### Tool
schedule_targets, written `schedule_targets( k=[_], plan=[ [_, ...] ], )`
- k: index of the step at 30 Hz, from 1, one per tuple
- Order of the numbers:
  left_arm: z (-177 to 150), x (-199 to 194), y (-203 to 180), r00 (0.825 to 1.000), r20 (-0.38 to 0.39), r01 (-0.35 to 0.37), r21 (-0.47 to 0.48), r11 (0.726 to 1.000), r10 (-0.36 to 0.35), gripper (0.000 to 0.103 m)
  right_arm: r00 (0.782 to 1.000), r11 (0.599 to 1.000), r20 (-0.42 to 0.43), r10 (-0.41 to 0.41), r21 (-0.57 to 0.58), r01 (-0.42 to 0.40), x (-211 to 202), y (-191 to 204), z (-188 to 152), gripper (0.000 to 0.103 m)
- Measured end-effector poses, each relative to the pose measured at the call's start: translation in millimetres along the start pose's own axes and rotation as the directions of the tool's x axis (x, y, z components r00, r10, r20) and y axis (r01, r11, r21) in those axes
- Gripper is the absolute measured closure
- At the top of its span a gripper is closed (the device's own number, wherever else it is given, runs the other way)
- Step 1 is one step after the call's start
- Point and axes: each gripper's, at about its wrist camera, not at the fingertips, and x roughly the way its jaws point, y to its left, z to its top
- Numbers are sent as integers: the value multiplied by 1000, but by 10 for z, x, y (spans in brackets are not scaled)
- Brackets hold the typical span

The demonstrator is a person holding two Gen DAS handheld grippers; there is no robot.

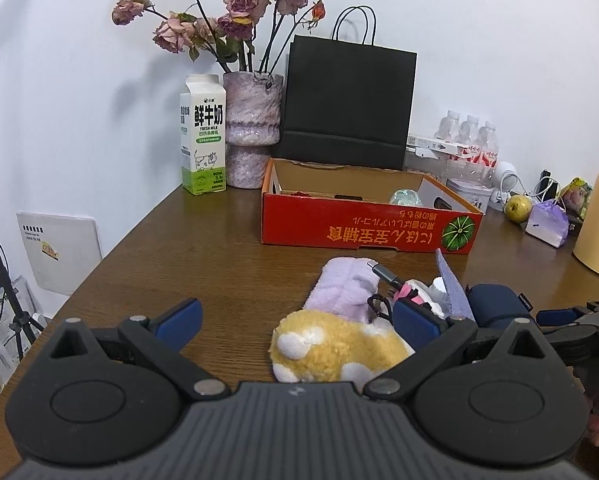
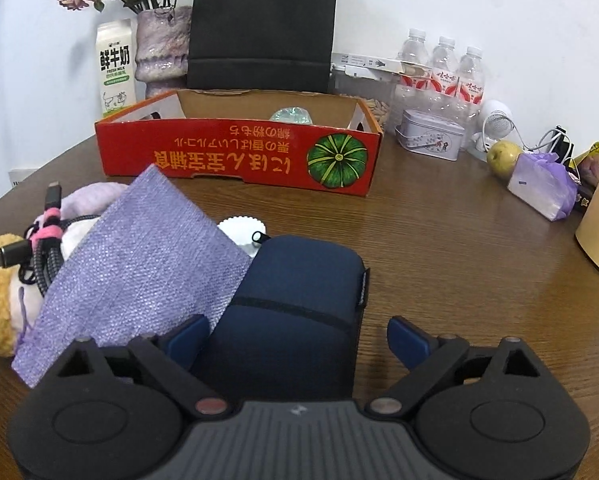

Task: Organize objects
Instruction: 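Move both tools back toward the plush toy and navy case, then grasp the navy zip case with the right tool while the left tool grasps the plush toy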

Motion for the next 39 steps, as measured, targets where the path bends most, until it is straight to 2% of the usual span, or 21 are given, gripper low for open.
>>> schedule_targets(
  k=[7,10,14,16,20,27,39],
  plan=[
    [-5,28,16,1000,-10,-6,-8,1000,6,0,999,999,-2,53,12,-53,46,-71,0,10],
    [1,34,8,1000,-13,-10,-10,1000,10,0,994,994,7,106,30,-106,45,-113,-8,22],
    [-9,20,-1,1000,-16,-14,-9,1000,14,0,993,994,47,109,17,-110,-28,-81,-44,35],
    [-13,17,-1,1000,-17,-16,-9,1000,16,0,991,992,66,119,27,-121,-65,-105,-52,38],
    [-19,16,-3,1000,-19,-23,-11,1000,22,0,985,989,108,137,47,-142,-142,-171,-71,39],
    [-29,8,-25,999,-24,-29,-8,1000,28,0,972,991,195,132,9,-136,-335,-160,-127,39],
    [-42,57,-87,999,-46,-28,10,1000,28,0,953,991,272,132,-19,-132,-594,-251,-274,39]
  ],
)
